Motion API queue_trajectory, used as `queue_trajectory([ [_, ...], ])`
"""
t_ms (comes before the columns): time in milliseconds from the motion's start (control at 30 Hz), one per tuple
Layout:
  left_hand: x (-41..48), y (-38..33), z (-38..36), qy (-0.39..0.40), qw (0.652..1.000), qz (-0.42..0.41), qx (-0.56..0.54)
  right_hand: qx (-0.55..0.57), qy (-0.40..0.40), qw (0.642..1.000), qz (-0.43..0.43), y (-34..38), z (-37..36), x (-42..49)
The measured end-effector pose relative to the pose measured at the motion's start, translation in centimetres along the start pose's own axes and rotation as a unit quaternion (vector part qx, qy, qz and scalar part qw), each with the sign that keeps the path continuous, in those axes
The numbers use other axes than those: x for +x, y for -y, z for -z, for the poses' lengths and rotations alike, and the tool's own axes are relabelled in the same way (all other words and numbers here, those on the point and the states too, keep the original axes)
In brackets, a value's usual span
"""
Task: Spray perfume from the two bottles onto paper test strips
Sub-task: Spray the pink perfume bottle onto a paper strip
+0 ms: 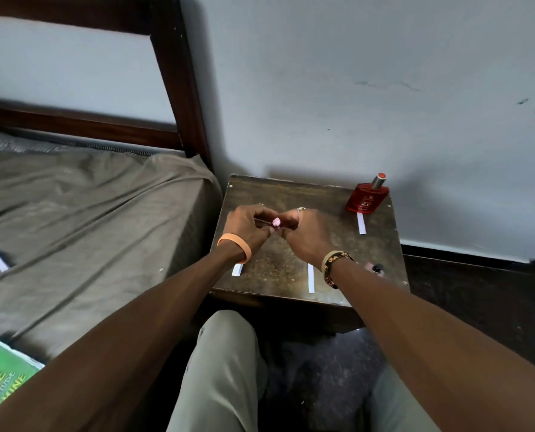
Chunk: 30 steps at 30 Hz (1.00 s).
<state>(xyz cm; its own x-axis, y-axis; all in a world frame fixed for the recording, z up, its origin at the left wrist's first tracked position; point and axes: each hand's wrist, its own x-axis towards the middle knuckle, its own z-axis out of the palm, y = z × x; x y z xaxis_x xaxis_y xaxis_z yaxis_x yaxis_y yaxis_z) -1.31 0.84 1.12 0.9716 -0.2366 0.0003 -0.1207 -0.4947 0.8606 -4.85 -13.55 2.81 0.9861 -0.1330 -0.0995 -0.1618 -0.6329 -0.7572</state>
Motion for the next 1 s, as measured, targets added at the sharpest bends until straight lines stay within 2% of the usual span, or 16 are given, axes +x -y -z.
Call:
queue_trajectory([
  [267,3.6,4.2,0.6,-0.015,0.999,0.036,0.015,-0.021,0.044,0.999,-0.019,0.1,-3.9,4.9],
  [600,5.5,8.0,-0.5,0.019,0.992,0.09,0.082,-0.047,0.098,0.993,-0.056,-1.9,-7.7,7.5],
  [900,5.6,7.6,-0.4,0.041,0.988,0.088,0.116,-0.047,0.102,0.991,-0.067,-2.3,-7.8,7.3],
  [1000,5.1,7.1,0.2,0.033,0.986,0.085,0.141,-0.067,0.073,0.992,-0.079,-2.3,-6.9,6.6],
])
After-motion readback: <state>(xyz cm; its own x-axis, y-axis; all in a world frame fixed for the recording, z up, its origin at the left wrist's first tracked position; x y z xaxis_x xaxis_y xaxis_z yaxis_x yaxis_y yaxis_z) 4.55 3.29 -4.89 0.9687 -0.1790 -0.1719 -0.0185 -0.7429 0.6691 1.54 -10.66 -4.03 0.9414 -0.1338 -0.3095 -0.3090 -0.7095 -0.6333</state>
